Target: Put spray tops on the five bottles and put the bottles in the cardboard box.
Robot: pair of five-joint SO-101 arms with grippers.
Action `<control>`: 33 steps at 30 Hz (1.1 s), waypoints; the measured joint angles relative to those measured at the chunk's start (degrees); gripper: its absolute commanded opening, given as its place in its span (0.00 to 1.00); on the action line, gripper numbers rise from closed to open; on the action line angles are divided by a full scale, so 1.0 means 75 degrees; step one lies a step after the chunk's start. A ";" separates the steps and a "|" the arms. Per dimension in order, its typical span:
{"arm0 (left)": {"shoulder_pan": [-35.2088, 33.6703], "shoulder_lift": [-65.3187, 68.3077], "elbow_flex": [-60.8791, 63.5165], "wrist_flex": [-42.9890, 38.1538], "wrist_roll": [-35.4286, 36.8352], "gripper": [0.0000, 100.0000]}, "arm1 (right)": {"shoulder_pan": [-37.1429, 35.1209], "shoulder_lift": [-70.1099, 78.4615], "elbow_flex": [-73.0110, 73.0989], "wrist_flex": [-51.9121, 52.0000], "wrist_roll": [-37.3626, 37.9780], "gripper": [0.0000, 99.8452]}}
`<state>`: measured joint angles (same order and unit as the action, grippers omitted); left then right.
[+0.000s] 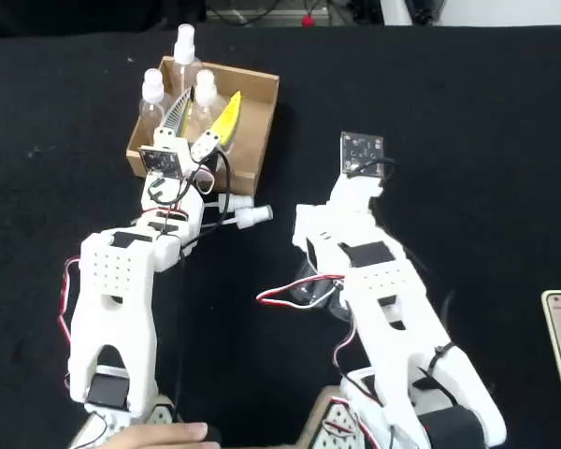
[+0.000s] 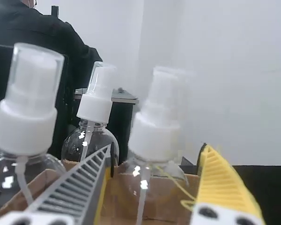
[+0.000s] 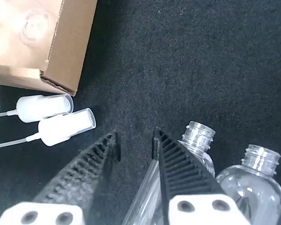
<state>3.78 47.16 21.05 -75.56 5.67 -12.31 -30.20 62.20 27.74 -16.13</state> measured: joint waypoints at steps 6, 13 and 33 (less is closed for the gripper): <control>0.0000 0.0082 0.0000 -0.0352 0.0000 0.28 | 0.0000 0.0000 0.0000 0.0000 0.0000 0.12; 0.0000 0.0117 0.0270 -0.0856 -0.0445 0.28 | 0.0000 0.0000 0.0000 0.0000 0.0000 0.12; 0.0000 -0.0938 0.1594 -0.1547 -0.0492 0.28 | 0.0000 0.0000 0.0000 0.0000 0.0047 0.12</control>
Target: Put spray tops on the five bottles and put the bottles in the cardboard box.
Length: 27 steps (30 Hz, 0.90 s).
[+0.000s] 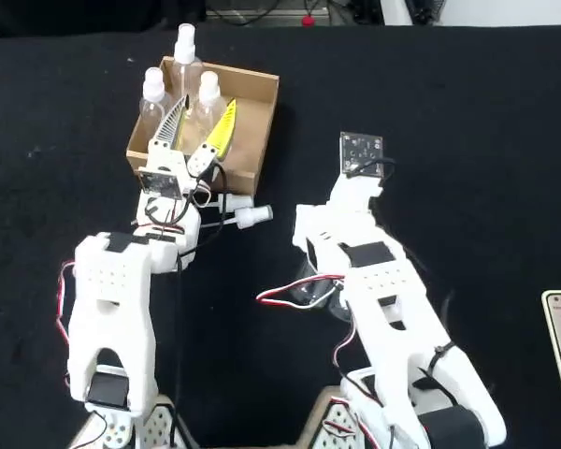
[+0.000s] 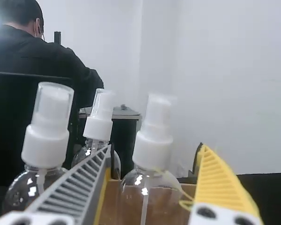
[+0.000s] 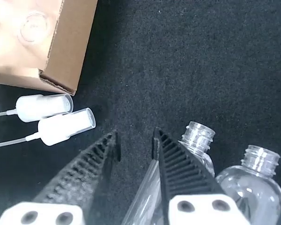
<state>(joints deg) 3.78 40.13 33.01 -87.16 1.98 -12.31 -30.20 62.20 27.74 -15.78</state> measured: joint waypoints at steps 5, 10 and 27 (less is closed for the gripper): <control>0.0000 -0.0903 0.0844 0.0000 0.0000 0.28 | 0.0000 0.0000 0.0000 0.0000 0.0000 0.12; 0.0000 -0.2028 0.2063 0.0000 0.0000 0.28 | 0.0000 0.0000 0.0000 0.0000 0.0000 0.12; -0.1559 -0.8135 0.6388 0.4278 0.0000 0.28 | 0.0000 0.0000 0.0000 -0.0012 0.0000 0.12</control>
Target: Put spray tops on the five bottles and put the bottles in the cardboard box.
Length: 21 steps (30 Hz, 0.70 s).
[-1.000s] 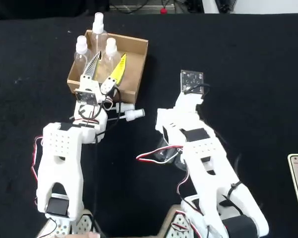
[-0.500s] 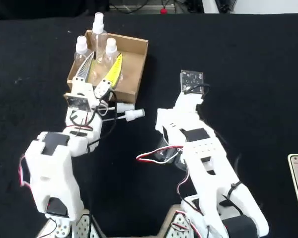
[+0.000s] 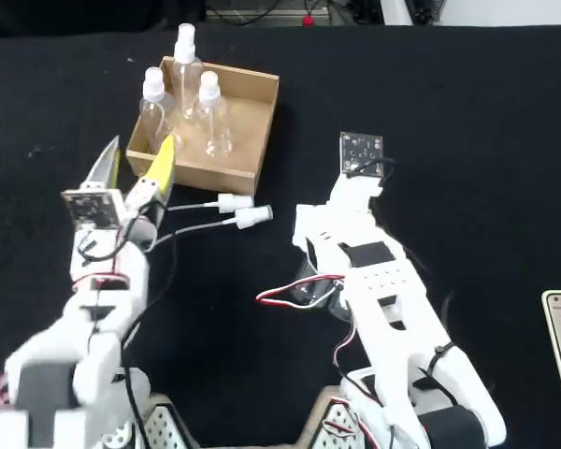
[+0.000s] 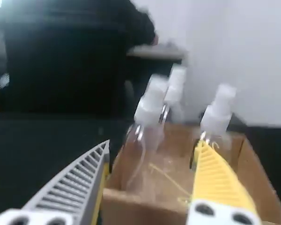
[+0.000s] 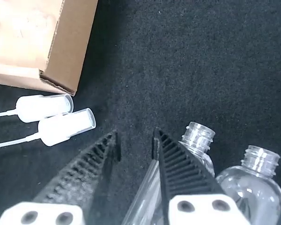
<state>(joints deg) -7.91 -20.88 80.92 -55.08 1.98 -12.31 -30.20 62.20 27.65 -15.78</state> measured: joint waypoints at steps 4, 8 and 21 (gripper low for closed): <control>-0.0633 -0.1770 0.0059 0.2356 0.0000 0.28 | 0.0000 0.0000 0.0000 0.0000 0.0000 0.12; -0.0680 -0.3165 -0.0012 0.5017 0.0000 0.28 | 0.0000 0.0000 0.0000 0.0000 0.0000 0.12; 0.0293 -0.3985 -0.1899 0.9776 -0.0211 0.28 | 0.0000 0.0000 0.0000 0.0000 0.0000 0.12</control>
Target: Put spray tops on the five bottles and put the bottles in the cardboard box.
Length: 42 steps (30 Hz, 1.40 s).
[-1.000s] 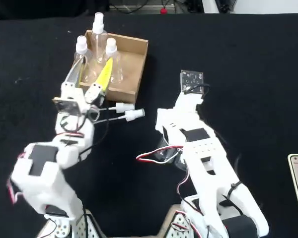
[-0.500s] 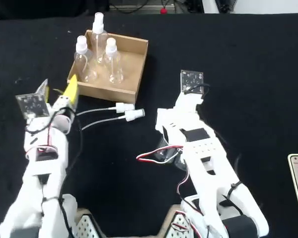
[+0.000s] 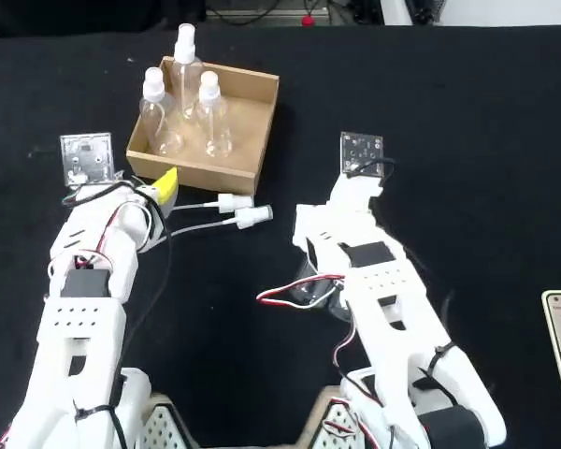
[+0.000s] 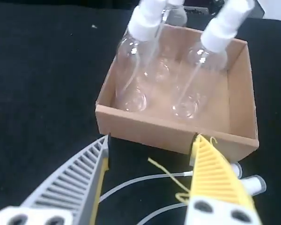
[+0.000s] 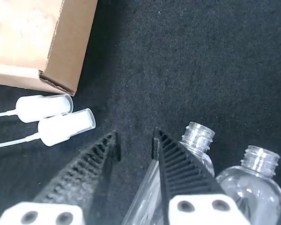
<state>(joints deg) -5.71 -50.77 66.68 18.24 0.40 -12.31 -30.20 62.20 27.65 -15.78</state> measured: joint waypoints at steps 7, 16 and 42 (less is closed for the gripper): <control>0.0094 0.0903 -0.0176 -0.1032 -0.0340 0.28 | 0.0000 0.0000 0.0000 0.0000 0.0000 0.12; 0.0094 0.2837 -0.0762 -0.1219 -0.0352 0.28 | 0.0000 0.0000 0.0000 0.0000 0.0000 0.12; 0.0867 0.5193 -0.2684 -0.3059 -0.0750 0.28 | 0.0000 0.0000 0.0000 0.0000 0.0000 0.12</control>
<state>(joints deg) 0.79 -11.82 46.55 -4.70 -5.23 -12.31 -30.20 62.20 27.65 -15.78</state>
